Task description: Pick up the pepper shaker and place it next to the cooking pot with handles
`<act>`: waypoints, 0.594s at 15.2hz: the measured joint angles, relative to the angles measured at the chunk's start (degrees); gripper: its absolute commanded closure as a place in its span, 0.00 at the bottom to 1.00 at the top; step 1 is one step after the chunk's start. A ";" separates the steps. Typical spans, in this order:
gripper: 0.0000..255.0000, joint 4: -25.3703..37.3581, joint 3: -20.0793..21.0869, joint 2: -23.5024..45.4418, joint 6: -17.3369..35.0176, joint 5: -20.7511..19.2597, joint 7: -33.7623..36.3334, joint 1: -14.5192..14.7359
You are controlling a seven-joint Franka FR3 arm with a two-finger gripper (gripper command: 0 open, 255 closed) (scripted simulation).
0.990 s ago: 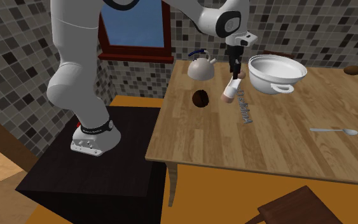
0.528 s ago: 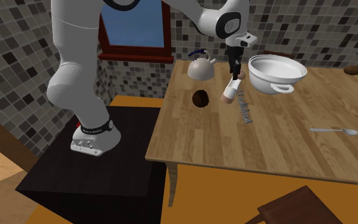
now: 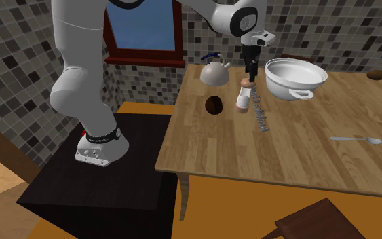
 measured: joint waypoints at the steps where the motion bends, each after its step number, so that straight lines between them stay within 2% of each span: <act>1: 0.00 0.48 0.13 -0.74 -1.16 0.28 -0.20 -0.06; 3: 0.00 0.94 0.36 -2.12 -2.93 0.78 -0.52 -0.17; 9: 0.00 0.77 0.48 -2.84 -3.53 0.96 -0.50 -0.14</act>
